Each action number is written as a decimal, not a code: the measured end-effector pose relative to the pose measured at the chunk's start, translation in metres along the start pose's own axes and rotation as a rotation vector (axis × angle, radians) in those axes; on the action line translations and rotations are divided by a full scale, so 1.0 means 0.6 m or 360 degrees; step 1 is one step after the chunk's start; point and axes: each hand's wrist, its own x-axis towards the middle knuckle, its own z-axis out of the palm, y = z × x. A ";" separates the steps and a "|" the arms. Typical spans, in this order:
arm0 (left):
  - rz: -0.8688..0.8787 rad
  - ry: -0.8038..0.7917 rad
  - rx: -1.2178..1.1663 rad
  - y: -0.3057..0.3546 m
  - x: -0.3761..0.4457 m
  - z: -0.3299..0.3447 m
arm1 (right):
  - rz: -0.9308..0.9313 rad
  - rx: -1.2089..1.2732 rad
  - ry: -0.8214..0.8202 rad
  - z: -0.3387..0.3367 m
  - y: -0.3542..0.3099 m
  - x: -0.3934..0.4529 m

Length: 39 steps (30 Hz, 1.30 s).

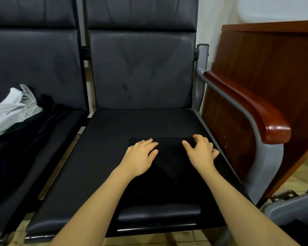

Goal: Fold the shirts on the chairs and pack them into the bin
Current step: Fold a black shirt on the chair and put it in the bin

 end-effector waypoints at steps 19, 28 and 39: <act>-0.0096 -0.0010 0.0033 -0.054 0.033 0.010 | -0.0673 -0.0500 -0.0576 0.047 -0.033 0.013; -0.0284 0.0041 -0.0137 -0.083 0.024 -0.005 | -0.0537 -0.0221 -0.0547 0.028 -0.052 -0.003; 0.0036 -0.0239 0.0246 -0.058 -0.088 -0.033 | -0.0743 -0.0204 -0.0511 0.016 -0.072 -0.081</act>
